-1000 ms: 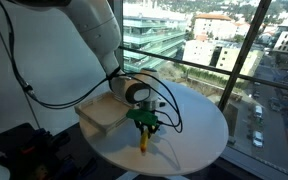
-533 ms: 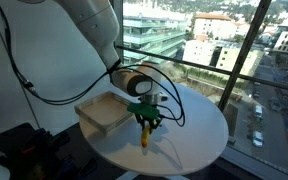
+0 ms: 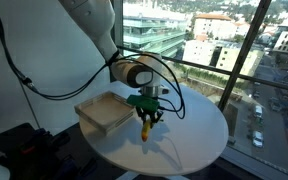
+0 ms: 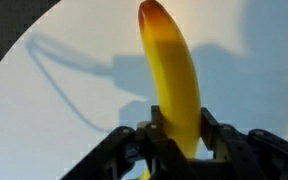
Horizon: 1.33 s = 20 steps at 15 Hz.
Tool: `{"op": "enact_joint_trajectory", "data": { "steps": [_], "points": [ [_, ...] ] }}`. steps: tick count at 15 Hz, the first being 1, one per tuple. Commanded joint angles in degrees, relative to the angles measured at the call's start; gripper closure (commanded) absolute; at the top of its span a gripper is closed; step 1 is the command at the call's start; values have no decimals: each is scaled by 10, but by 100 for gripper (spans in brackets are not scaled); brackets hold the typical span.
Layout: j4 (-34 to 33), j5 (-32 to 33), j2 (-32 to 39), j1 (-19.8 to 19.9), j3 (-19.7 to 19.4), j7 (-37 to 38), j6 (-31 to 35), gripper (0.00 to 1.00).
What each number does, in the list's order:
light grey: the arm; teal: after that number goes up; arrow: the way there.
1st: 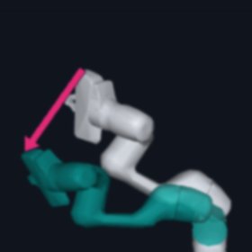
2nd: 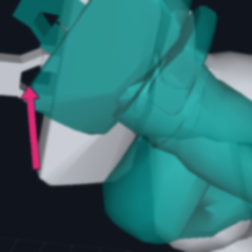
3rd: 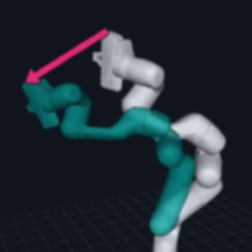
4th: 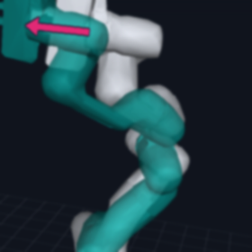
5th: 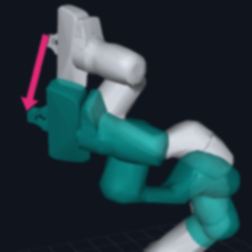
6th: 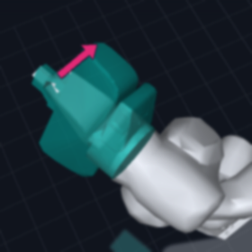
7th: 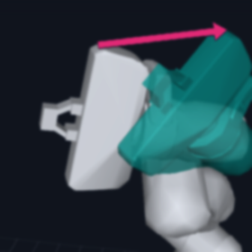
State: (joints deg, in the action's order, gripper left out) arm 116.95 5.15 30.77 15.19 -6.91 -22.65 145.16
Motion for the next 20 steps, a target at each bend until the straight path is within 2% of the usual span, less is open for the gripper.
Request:
{"op": "enact_joint_trajectory", "data": {
  "steps": [1,10,20],
  "points": [
    [24,19,-43,-15,-11,34,-23,84],
    [49,23,-87,-54,-9,77,-40,84],
    [48,20,-96,-90,1,107,-58,84]
  ]
}}
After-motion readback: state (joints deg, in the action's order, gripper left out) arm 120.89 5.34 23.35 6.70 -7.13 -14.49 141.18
